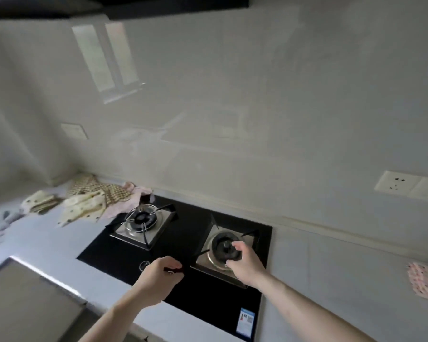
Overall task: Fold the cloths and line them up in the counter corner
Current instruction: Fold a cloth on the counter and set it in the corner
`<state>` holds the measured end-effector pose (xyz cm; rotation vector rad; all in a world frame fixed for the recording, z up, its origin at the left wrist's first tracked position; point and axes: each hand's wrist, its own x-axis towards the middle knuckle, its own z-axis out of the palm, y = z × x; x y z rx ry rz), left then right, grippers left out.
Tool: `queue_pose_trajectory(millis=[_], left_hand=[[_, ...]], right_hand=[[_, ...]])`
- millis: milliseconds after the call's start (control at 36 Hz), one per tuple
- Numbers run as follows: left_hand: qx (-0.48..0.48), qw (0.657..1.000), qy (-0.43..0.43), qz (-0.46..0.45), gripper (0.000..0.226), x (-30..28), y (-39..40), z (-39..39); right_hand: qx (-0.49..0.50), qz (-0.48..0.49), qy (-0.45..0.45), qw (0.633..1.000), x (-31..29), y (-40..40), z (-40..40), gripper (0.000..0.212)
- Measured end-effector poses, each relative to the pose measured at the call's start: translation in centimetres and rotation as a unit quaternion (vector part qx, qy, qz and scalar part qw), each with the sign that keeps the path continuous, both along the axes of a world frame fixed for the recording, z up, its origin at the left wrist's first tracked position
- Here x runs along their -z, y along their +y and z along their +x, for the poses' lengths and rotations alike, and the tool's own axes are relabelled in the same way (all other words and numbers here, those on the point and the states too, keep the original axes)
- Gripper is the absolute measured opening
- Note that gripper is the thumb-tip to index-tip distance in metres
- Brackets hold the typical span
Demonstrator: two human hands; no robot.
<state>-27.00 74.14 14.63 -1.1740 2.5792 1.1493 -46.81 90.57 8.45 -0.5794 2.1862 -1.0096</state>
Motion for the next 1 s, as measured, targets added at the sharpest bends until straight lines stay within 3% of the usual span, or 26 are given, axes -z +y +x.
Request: queue_pose_trajectory(millis=[222,417,722,1000], left_hand=[[-0.078,0.996,0.026,-0.033,0.018,-1.6,-8.0,16.6],[-0.136,0.987,0.048,-0.074,0.02,-1.8,-12.6,28.3],[-0.212,0.968,0.091,-0.097,0.018,-1.8,-21.1,36.6],[-0.268,0.954,0.057,-0.124,0.019,-1.8,-34.5,41.3]], right_hand=[[-0.158,-0.017,0.045,0.986,-3.9,-11.4,13.3,0.051],[-0.27,-0.049,0.03,0.961,-6.1,-18.3,23.4,0.051],[-0.356,-0.1,0.066,0.927,-8.5,-30.1,30.1,0.042],[-0.429,-0.11,0.044,0.896,-6.3,-44.9,34.5,0.038]])
